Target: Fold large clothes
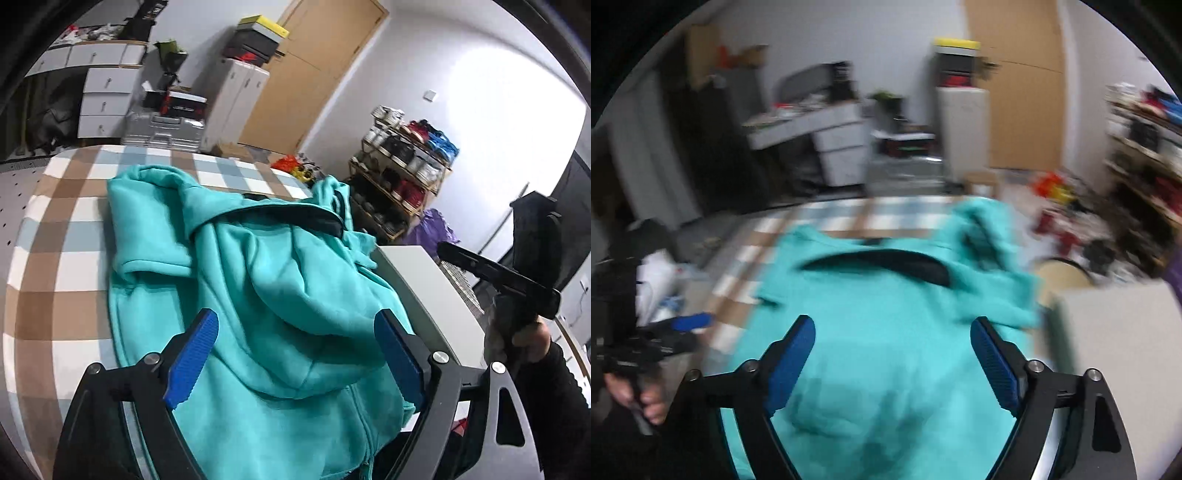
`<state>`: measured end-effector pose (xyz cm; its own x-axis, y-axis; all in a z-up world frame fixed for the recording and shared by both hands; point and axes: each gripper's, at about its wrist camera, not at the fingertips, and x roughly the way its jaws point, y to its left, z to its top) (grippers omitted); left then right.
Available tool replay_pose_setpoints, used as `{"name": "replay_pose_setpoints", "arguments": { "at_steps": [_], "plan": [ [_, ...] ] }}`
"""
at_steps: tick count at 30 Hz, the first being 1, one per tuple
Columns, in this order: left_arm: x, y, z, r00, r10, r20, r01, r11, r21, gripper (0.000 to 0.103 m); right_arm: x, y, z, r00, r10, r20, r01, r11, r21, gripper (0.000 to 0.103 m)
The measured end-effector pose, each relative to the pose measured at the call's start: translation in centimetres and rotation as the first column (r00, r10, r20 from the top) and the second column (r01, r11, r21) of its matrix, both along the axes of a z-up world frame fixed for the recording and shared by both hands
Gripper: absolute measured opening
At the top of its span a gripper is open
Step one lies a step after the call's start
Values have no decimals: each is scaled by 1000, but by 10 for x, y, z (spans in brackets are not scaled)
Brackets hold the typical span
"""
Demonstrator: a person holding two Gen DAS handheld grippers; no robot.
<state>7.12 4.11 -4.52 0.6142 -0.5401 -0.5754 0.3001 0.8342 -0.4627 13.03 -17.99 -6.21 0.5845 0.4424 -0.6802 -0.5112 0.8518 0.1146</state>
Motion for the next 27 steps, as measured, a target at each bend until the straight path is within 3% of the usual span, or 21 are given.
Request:
{"name": "replay_pose_setpoints", "arguments": {
  "at_steps": [3,6,10,11,12,14,15,20,22,24,26,27],
  "plan": [
    [0,16,-13,997,73,-38,-72,997,32,83,16,39,-27,992,56,-111,-62,996,-56,87],
    [-1,33,-29,988,145,-58,-142,989,47,83,18,81,-64,961,123,-247,-156,981,-118,85],
    [-10,47,-40,977,188,-98,-187,982,16,83,11,116,-95,965,104,-242,-187,919,-348,82],
    [-10,49,-43,975,191,-116,-192,981,3,83,14,122,-102,975,82,-205,-166,885,-436,69],
    [-7,50,-45,971,192,-141,-195,981,-10,83,15,123,-105,980,65,-189,-150,864,-481,39],
    [-7,52,-47,966,200,-162,-205,979,-16,83,41,122,-106,976,19,-217,-127,860,-494,13],
    [-10,55,-47,964,210,-165,-215,977,-11,83,54,122,-101,980,-5,-200,-97,862,-498,10],
    [-13,58,-50,951,266,-154,-261,964,56,83,115,143,-45,999,-28,20,34,808,-588,7],
    [-13,58,-52,949,275,-158,-265,961,80,83,137,163,-6,984,-6,180,123,752,-648,7],
    [-12,59,-54,946,279,-163,-268,959,86,83,159,184,38,944,27,329,213,710,-671,7],
    [-10,61,-56,943,289,-167,-276,956,98,83,179,195,73,906,30,423,290,683,-670,7],
    [-9,62,-56,941,293,-170,-279,955,102,83,190,198,99,866,18,500,357,678,-642,7]
  ]
}}
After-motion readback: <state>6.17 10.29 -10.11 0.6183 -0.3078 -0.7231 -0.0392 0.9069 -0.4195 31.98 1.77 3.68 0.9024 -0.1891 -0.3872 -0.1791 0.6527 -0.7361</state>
